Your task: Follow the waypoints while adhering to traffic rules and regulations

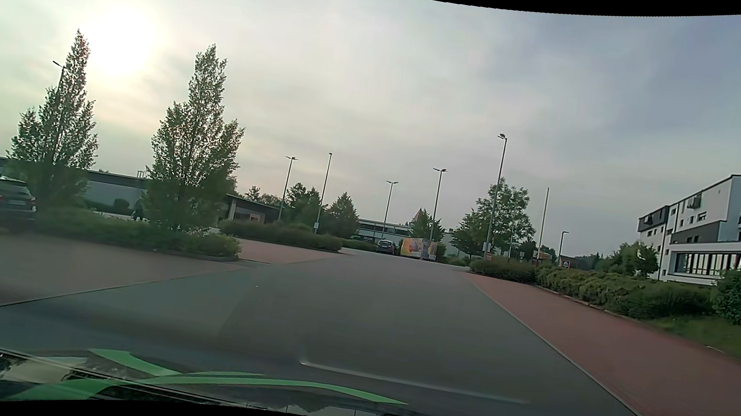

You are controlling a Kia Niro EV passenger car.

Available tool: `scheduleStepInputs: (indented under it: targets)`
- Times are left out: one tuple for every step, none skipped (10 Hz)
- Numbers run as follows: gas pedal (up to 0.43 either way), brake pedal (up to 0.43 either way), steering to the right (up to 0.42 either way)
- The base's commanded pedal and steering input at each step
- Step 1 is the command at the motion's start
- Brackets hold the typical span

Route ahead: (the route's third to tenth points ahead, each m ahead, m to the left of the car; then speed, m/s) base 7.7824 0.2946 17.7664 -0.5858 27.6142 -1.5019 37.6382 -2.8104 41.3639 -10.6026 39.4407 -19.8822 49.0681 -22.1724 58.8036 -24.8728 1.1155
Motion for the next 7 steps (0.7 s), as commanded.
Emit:
scheduleStepInputs:
  targets:
    - [0.000,0.073,-0.123]
    - [0.000,0.085,-0.096]
    - [0.000,0.091,-0.062]
    - [0.000,0.091,-0.026]
    - [0.000,0.091,0.008]
    - [0.000,0.091,0.030]
    - [0.000,0.104,0.059]
